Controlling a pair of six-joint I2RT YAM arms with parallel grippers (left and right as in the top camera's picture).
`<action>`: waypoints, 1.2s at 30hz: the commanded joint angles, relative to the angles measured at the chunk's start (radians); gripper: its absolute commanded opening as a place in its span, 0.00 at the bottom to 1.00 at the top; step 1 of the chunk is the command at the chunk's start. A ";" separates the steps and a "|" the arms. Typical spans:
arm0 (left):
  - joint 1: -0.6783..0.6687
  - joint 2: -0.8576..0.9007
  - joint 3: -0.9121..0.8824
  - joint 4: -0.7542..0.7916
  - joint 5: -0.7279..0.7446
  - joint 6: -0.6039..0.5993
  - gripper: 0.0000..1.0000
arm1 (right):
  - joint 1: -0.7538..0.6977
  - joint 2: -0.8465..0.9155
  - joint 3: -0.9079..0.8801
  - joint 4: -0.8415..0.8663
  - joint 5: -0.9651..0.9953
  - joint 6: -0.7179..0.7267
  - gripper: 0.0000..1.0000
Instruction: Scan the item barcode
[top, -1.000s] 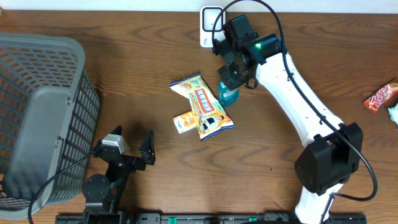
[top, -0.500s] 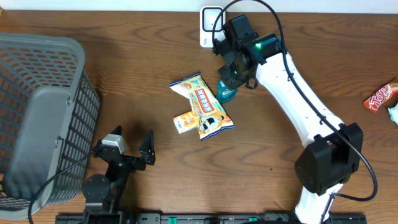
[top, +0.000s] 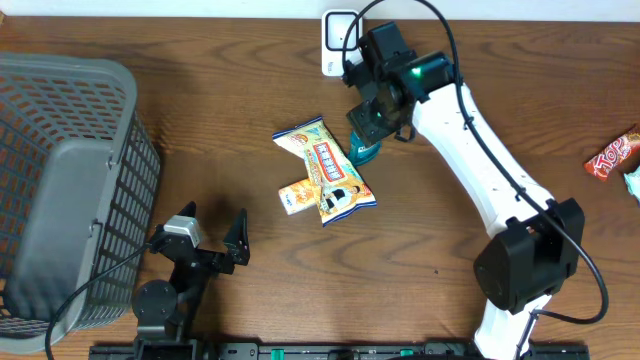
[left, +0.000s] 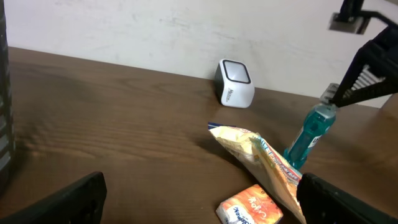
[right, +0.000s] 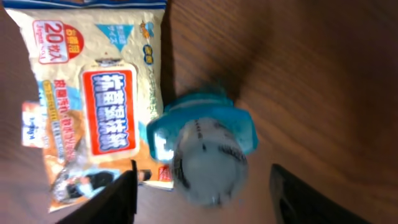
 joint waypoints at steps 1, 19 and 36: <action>-0.004 -0.005 -0.018 -0.031 0.005 -0.002 0.98 | -0.006 -0.051 0.136 -0.053 0.003 0.233 0.78; -0.004 -0.005 -0.018 -0.031 0.004 -0.002 0.98 | 0.000 -0.032 0.075 -0.088 0.114 1.225 0.99; -0.004 -0.005 -0.018 -0.031 0.004 -0.002 0.98 | 0.031 0.125 -0.035 0.081 0.083 1.332 0.99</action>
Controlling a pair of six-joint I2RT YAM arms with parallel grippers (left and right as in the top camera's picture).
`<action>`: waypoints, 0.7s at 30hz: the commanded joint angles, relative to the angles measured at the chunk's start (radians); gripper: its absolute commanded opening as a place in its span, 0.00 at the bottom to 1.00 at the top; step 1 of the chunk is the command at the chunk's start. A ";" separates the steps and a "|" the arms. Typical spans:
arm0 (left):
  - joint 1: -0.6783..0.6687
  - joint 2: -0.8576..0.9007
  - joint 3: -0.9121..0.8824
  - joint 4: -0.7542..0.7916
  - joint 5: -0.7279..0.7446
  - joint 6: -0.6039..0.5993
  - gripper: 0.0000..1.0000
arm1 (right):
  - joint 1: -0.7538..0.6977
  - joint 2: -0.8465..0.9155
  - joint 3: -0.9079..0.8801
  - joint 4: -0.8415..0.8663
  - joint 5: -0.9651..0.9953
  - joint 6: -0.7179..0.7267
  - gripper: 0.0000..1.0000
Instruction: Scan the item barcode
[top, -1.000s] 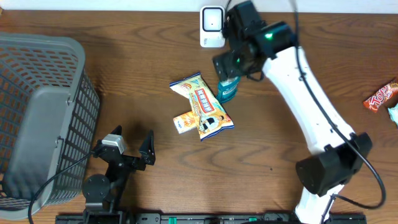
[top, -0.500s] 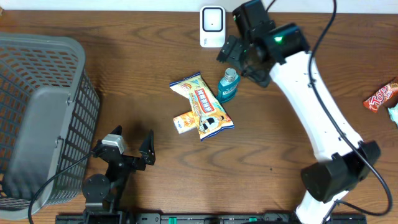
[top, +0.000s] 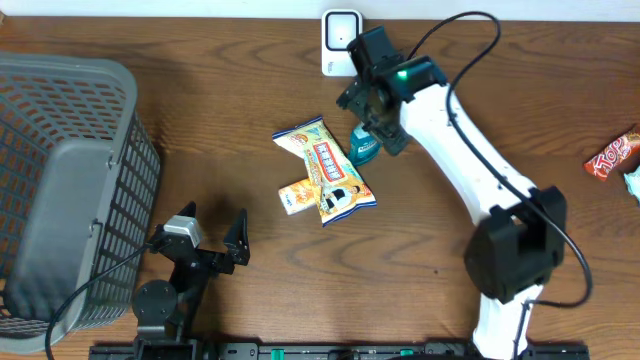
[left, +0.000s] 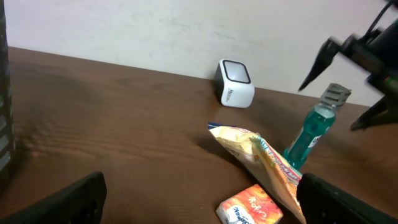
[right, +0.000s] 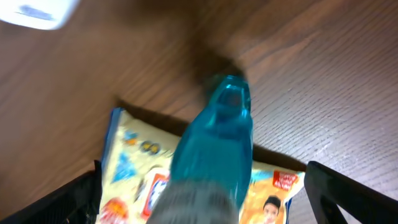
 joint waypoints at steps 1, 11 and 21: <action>-0.004 -0.005 -0.018 -0.031 0.005 -0.002 0.98 | 0.011 0.065 -0.005 -0.001 0.000 0.029 0.99; -0.004 -0.005 -0.018 -0.031 0.004 -0.002 0.98 | 0.003 0.068 -0.003 -0.002 0.000 -0.197 0.51; -0.004 -0.005 -0.018 -0.031 0.004 -0.002 0.98 | -0.055 -0.020 -0.003 -0.032 -0.030 -1.012 0.31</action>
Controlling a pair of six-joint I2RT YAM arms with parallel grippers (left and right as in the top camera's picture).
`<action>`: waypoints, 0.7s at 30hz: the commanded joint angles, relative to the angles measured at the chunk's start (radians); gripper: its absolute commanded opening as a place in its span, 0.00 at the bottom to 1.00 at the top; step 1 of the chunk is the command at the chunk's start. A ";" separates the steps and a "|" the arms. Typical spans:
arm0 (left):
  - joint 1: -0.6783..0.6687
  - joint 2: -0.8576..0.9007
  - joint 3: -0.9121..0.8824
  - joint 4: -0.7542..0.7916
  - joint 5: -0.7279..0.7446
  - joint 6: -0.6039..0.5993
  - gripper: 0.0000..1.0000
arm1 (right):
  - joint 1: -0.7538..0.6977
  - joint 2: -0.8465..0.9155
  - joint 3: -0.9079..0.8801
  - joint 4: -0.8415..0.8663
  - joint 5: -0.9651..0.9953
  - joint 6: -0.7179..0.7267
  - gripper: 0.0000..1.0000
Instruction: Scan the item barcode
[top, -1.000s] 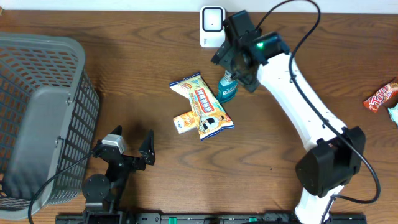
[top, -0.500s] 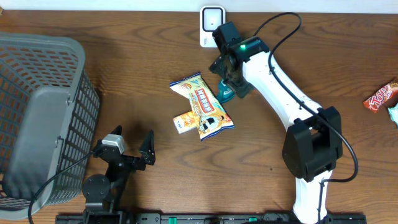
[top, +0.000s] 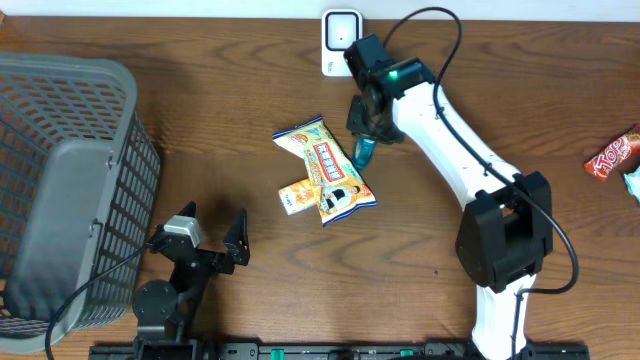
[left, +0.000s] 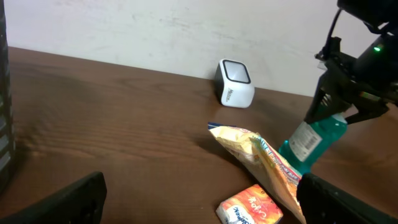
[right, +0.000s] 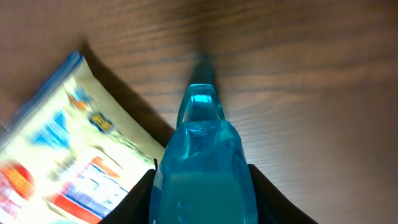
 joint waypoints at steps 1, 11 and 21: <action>-0.004 -0.005 -0.018 -0.031 0.004 -0.002 0.98 | -0.046 -0.091 -0.005 -0.020 -0.025 -0.470 0.32; -0.004 -0.005 -0.018 -0.031 0.004 -0.002 0.98 | -0.087 -0.142 -0.005 -0.159 -0.159 -1.026 0.42; -0.004 -0.005 -0.018 -0.031 0.004 -0.002 0.98 | -0.087 -0.142 -0.006 -0.151 -0.166 -1.041 0.70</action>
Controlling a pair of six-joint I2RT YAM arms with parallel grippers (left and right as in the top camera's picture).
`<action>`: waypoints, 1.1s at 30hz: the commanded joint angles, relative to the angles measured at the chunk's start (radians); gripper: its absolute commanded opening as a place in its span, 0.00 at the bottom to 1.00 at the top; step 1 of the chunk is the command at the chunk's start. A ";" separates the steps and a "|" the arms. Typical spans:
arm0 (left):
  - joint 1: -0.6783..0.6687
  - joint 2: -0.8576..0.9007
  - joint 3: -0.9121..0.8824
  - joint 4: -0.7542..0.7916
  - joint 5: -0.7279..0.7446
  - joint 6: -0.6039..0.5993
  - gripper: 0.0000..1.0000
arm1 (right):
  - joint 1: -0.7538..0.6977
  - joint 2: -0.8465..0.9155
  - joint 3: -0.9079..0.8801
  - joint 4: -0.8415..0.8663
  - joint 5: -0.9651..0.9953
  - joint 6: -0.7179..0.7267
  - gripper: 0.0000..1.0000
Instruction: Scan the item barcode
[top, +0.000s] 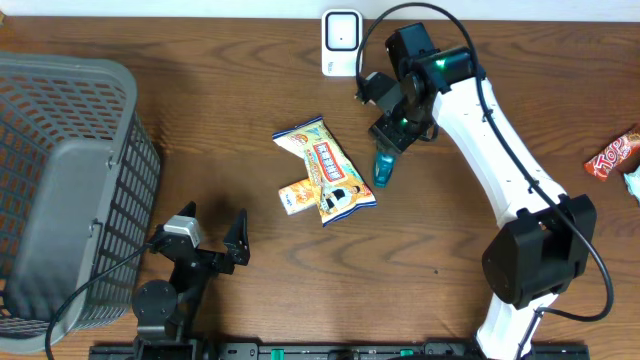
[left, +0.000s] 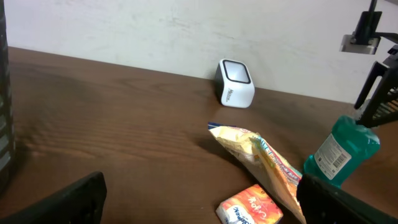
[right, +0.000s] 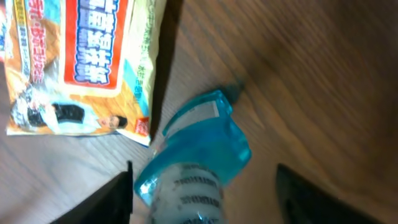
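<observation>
The teal bottle leans just right of the snack packet; its white barcode label faces the left wrist view, on the bottle. My right gripper hangs over its top. In the right wrist view the bottle's grey cap lies between the fingers of the gripper, which is open, with a gap at the right finger. The white scanner stands at the table's far edge, and also shows as the scanner. My left gripper rests open near the front edge.
A grey wire basket fills the left side. An orange tissue pack lies against the snack packet. A red candy wrapper sits at the far right edge.
The right gripper was shut on the bottle close to the scanner; now the bottle is lower right of there, beside the packet's right corner, and the fingers are apart around its cap.
The bottle first leaned by the packet with the right gripper open over its cap. Then the gripper had turned, its fingers wider apart. Then it was shut on the bottle, label showing. Now the bottle sits farther from the scanner, let go. The left arm never moved.
</observation>
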 joint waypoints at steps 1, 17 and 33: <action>-0.004 -0.005 -0.018 -0.031 0.004 -0.002 0.98 | 0.001 -0.016 0.008 0.004 -0.013 -0.015 0.71; -0.004 -0.005 -0.018 -0.031 0.004 -0.002 0.98 | 0.057 -0.061 0.270 -0.137 0.091 0.749 0.95; -0.004 -0.005 -0.018 -0.031 0.004 -0.002 0.98 | 0.138 -0.061 -0.147 0.134 0.296 1.296 0.99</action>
